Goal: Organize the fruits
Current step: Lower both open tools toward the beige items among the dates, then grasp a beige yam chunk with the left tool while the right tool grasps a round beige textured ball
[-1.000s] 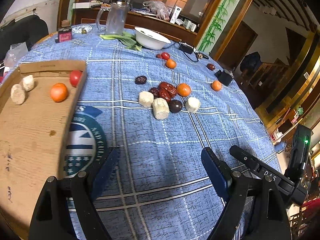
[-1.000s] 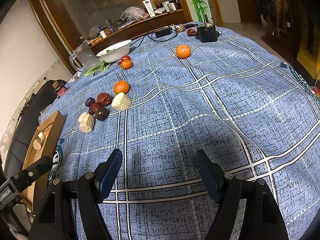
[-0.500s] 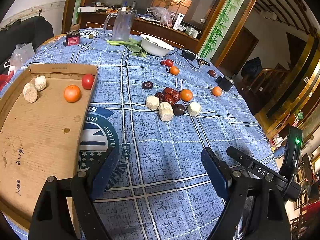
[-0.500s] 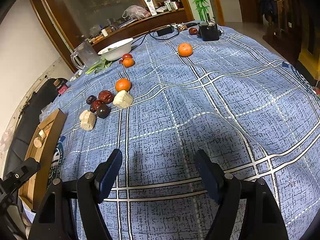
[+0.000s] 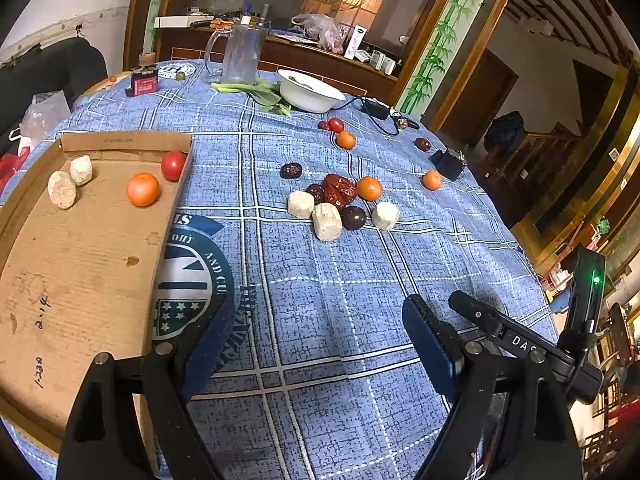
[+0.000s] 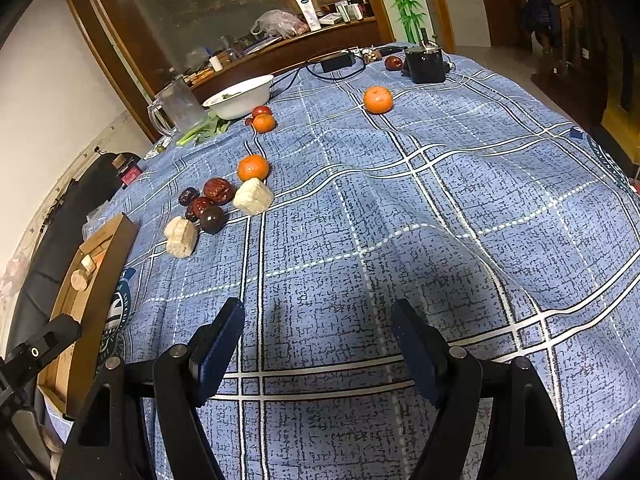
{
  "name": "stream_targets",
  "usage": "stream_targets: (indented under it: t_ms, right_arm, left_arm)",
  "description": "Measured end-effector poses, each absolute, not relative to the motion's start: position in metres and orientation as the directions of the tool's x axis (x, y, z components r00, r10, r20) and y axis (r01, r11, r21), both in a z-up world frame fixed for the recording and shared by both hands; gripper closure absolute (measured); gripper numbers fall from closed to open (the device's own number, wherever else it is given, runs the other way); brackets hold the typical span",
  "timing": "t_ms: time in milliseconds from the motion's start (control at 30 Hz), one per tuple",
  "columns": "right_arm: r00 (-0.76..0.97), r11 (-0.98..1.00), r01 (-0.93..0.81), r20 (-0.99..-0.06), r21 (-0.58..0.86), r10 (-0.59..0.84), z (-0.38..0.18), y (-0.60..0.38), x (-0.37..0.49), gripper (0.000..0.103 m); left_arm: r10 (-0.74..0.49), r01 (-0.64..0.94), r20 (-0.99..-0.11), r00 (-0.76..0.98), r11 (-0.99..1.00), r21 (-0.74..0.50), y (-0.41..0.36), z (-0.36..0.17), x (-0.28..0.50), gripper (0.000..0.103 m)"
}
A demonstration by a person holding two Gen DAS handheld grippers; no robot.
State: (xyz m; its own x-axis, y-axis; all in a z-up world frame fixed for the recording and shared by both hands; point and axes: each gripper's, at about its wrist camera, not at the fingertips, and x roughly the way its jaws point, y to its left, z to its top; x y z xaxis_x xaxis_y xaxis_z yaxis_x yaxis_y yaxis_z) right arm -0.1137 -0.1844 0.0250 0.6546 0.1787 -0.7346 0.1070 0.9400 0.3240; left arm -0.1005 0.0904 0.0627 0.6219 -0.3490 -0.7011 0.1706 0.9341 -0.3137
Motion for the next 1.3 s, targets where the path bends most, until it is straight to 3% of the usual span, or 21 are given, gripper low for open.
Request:
stream_targets:
  t_ms: [333, 600, 867, 1033, 1133, 1300]
  right_arm:
    - [0.646, 0.929, -0.072, -0.693, 0.362, 0.320, 0.056, -0.148, -0.069, 0.024]
    - [0.587, 0.924, -0.206, -0.715, 0.323, 0.380, 0.048, -0.088, 0.001, 0.024]
    - [0.532, 0.907, -0.290, -0.737, 0.304, 0.417, 0.034, -0.051, 0.010, 0.023]
    - [0.461, 0.790, -0.372, -0.642, 0.487, 0.613, 0.053, -0.062, -0.005, 0.023]
    - [0.573, 0.830, -0.329, -0.604, 0.450, 0.554, 0.072, -0.092, -0.014, 0.023]
    - [0.686, 0.947, -0.108, -0.667, 0.304, 0.292, 0.065, -0.139, -0.005, 0.023]
  left_arm:
    - [-0.227, 0.038, -0.696, 0.681, 0.960, -0.276, 0.138, 0.069, -0.110, 0.018]
    - [-0.216, 0.014, -0.720, 0.660, 0.961, -0.276, 0.153, 0.054, -0.098, 0.018]
    - [-0.227, 0.009, -0.738, 0.636, 0.958, -0.287, 0.155, 0.043, -0.089, 0.018]
    - [-0.228, 0.019, -0.736, 0.638, 0.960, -0.281, 0.151, 0.043, -0.090, 0.018]
    - [-0.232, 0.033, -0.732, 0.641, 0.961, -0.276, 0.145, 0.044, -0.090, 0.018]
    - [-0.249, 0.073, -0.736, 0.630, 0.962, -0.263, 0.128, 0.043, -0.087, 0.018]
